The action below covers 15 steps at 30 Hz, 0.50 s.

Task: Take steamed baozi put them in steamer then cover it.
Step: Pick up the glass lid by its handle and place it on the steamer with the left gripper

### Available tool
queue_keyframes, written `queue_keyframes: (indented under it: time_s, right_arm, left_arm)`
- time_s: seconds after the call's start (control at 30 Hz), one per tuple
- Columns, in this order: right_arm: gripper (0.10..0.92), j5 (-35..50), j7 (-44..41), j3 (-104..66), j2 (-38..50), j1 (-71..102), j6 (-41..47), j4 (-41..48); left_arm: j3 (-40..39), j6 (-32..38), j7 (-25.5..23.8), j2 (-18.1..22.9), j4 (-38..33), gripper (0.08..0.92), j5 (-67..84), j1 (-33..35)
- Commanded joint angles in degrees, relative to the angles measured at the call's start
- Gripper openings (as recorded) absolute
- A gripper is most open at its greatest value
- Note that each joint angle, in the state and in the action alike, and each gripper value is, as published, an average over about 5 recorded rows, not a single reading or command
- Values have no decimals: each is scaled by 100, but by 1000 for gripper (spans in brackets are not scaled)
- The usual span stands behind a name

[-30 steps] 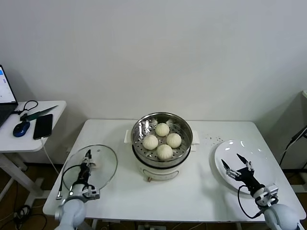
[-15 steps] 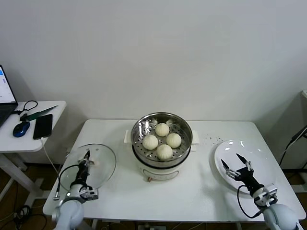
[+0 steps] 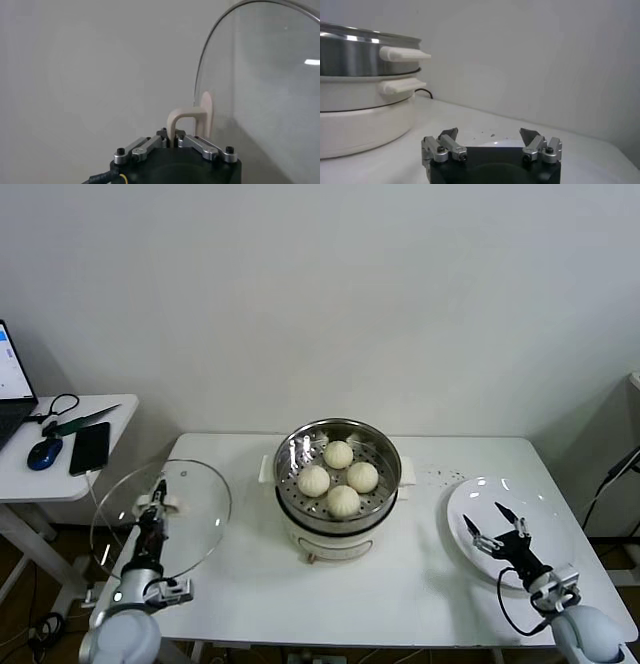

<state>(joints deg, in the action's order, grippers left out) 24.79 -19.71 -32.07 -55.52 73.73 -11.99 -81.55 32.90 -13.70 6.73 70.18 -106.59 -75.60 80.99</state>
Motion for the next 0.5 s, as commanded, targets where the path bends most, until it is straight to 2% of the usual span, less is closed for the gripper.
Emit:
queue_keyframes:
  time_s: [0.03, 0.17, 0.27, 0.4, 0.5]
  right_arm:
    - [823, -104, 45, 32, 72, -110, 6, 72]
    - [823, -170, 78, 63, 110, -175, 7, 116]
    - [823, -237, 125, 113, 120, -279, 19, 175]
    - [823, -304, 149, 172, 121, -385, 33, 223]
    - [823, -305, 154, 187, 114, -438, 32, 257]
  left_arm:
    - [-642, -1794, -344, -1064, -1792, 153, 168, 401]
    - [-1303, -2428, -692, -1497, -1905, 153, 182, -111]
    - [-1948, -2820, -1197, -1613, -1926, 153, 158, -753]
    - [-2846, -3096, -2003, -1446, -1778, 153, -214, -1688]
    - [-3357, -3130, -2535, -1066, -1548, 153, -732, -2254]
